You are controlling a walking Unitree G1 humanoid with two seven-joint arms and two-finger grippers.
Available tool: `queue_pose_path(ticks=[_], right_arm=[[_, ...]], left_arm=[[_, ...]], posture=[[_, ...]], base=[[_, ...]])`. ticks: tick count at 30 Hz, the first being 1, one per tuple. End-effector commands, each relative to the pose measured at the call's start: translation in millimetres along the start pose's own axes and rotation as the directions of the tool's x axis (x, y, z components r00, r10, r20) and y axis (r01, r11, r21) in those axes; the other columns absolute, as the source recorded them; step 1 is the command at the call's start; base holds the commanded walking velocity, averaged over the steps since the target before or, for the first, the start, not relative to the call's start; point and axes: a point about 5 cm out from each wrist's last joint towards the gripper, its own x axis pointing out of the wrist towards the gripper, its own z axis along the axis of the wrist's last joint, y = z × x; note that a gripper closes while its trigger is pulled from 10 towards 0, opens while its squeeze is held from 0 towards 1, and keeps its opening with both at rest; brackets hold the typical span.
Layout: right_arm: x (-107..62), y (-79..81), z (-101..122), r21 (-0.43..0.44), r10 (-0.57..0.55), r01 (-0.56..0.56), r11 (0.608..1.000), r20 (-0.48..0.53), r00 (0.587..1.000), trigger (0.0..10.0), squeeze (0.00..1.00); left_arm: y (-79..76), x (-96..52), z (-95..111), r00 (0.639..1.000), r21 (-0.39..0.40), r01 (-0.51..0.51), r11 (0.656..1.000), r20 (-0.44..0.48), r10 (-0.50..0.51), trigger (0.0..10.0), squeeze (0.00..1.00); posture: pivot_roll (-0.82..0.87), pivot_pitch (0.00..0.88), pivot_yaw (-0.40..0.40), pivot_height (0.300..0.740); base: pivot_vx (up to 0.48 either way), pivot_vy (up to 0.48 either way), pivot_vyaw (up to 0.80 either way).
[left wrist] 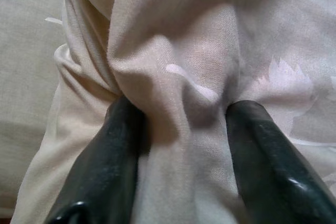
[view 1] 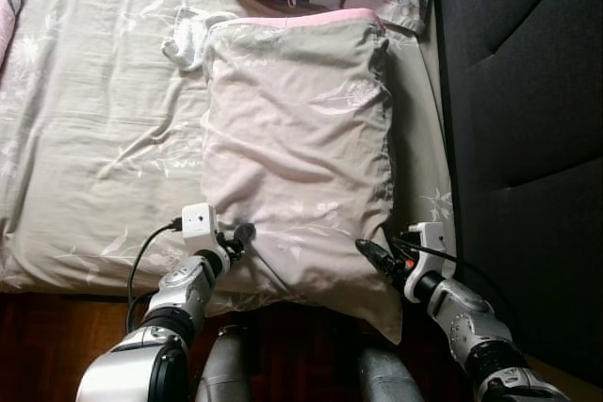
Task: Clean up the room
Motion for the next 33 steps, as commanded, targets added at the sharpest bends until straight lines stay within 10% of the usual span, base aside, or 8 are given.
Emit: queue_pose_path(ticks=[1, 33], right_arm=[[-4.6, 6.7, -39.1, 0.065, 0.023, -0.015, 0.998, -0.126, 0.992, 0.0, 0.0], [4.1, 2.5, -15.2, 0.032, -0.135, 0.134, 0.99, 0.029, 0.99, 0.0, 0.0]], left_arm=[[-5.1, -6.2, -33.4, 0.994, -0.043, 0.022, 0.999, -0.11, -0.027, 0.0, 0.0], [-1.0, -4.1, -17.2, 1.0, -0.077, 0.014, 0.997, -0.022, -0.015, 0.0, 0.0]], posture=[[0.03, 0.581, -0.075, 0.74], [0.06, 0.48, -0.022, 0.74]], base=[[0.0, 0.0, 0.0], [0.0, 0.0, 0.0]])
